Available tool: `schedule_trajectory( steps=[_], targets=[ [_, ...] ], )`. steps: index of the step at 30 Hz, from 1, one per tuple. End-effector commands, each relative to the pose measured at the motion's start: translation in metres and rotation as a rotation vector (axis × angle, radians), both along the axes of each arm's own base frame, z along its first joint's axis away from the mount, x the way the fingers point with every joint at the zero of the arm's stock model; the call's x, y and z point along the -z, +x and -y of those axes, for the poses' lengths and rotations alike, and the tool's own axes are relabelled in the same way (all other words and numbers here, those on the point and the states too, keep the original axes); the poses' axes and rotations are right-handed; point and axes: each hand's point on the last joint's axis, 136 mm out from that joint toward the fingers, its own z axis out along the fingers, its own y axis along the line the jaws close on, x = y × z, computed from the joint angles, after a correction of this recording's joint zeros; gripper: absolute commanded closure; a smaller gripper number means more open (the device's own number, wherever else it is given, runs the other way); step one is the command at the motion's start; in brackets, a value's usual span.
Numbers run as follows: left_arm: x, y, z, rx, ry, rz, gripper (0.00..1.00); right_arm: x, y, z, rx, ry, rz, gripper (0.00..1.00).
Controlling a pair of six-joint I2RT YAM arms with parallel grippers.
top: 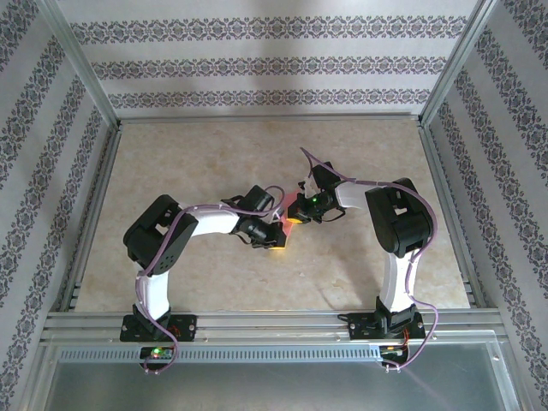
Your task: Fold a paper plane with a square sheet of paper (fold left side to right side)
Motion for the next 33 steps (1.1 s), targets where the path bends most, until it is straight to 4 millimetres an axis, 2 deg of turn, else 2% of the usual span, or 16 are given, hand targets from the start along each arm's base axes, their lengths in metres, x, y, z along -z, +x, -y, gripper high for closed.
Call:
schedule_trajectory(
  steps=[1, 5, 10, 13, 16, 22, 27, 33],
  targets=[
    [0.006, -0.027, -0.013, 0.038, 0.054, -0.063, 0.94, 0.052, -0.025, 0.025, 0.017, -0.185, -0.116, 1.0],
    [-0.01, -0.02, -0.01, 0.03, 0.019, -0.019, 0.94, 0.05, -0.026, 0.024, 0.015, -0.179, -0.114, 1.0],
    [-0.05, 0.002, 0.001, -0.036, -0.117, 0.074, 0.94, 0.047, -0.024, 0.022, 0.013, -0.169, -0.104, 1.0],
    [-0.061, 0.011, 0.004, -0.049, -0.135, 0.1, 0.94, 0.046, -0.025, 0.021, 0.013, -0.169, -0.103, 1.0],
    [-0.056, 0.018, 0.009, -0.038, -0.126, 0.103, 0.95, 0.046, -0.025, 0.021, 0.013, -0.17, -0.101, 1.0],
    [-0.035, 0.038, 0.021, -0.034, -0.102, 0.113, 0.95, 0.045, -0.023, 0.02, 0.017, -0.17, -0.1, 1.0],
    [-0.029, 0.056, 0.026, -0.055, -0.09, 0.165, 0.98, 0.045, -0.023, 0.02, 0.017, -0.171, -0.104, 1.0],
    [-0.022, 0.067, 0.028, -0.058, -0.071, 0.206, 0.98, 0.045, -0.023, 0.02, 0.016, -0.172, -0.105, 1.0]
  ],
)
